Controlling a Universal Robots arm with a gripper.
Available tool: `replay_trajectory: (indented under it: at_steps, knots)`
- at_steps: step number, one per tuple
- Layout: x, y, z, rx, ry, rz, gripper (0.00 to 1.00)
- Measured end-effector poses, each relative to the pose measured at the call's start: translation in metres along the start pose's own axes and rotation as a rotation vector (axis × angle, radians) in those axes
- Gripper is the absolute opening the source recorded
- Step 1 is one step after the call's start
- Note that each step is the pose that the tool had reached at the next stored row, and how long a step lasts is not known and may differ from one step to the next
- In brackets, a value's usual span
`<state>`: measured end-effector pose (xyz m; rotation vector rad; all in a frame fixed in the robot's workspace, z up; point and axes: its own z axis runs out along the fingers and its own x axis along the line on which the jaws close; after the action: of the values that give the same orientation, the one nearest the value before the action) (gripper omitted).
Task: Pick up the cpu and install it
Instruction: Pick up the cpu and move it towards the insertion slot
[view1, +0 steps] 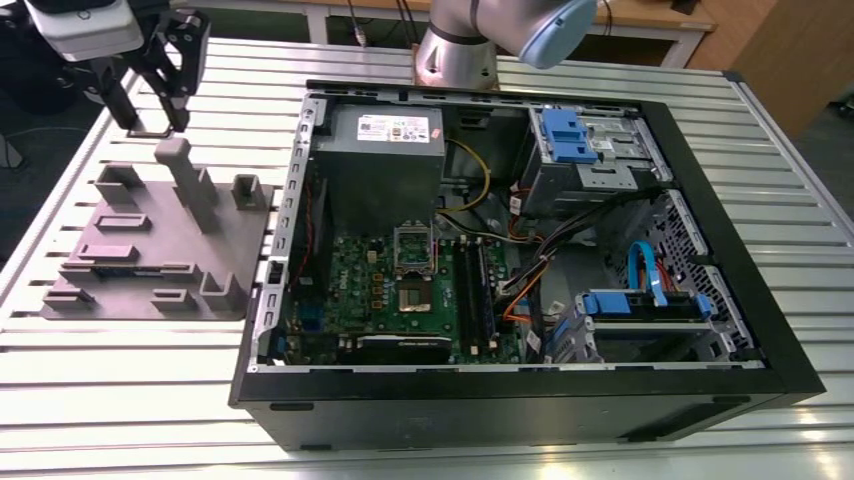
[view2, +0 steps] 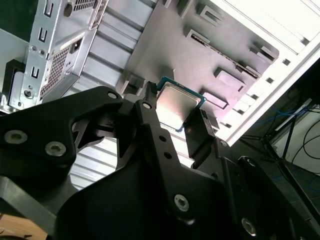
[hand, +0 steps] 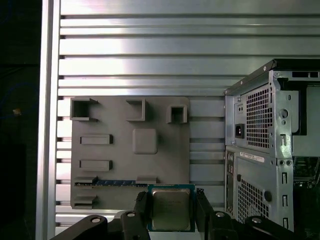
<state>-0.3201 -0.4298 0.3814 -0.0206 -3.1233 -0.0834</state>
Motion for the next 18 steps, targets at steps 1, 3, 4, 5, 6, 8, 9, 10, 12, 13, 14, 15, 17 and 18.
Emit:
replay_trajectory:
  at_steps: [1,3,4,5,6,8,9,10,12,13,14,15,17,18]
  knots:
    - [-0.0008,0.0000,0.0000,0.0000,0.0000,0.000,0.47]
    - [-0.0022,0.0000,0.0000,0.0001,0.0000,0.000,0.47]
    - [-0.0030,0.0000,0.0000,-0.0001,-0.0001,0.000,0.47]
    - [-0.0038,0.0001,-0.0001,0.0000,0.0000,0.000,0.47]
    - [-0.0047,0.0001,-0.0001,0.0000,0.0000,0.000,0.47]
    - [-0.0063,0.0001,-0.0001,0.0000,0.0000,0.000,0.47]
    - [-0.0071,0.0001,-0.0001,-0.0001,0.0000,0.000,0.47]
    - [-0.0079,0.0001,-0.0001,0.0000,0.0000,0.000,0.47]
    - [-0.0099,0.0001,-0.0002,0.0000,0.0000,0.000,0.47]
    - [-0.0109,0.0001,-0.0002,0.0000,0.0000,0.000,0.47]
    - [-0.0120,0.0002,-0.0001,-0.0001,-0.0001,0.000,0.47]
    - [-0.0129,0.0002,-0.0002,0.0000,0.0000,0.000,0.47]
    - [-0.0148,0.0002,-0.0002,0.0000,0.0000,0.000,0.47]
    - [-0.0158,0.0002,-0.0003,0.0000,0.0000,0.000,0.47]
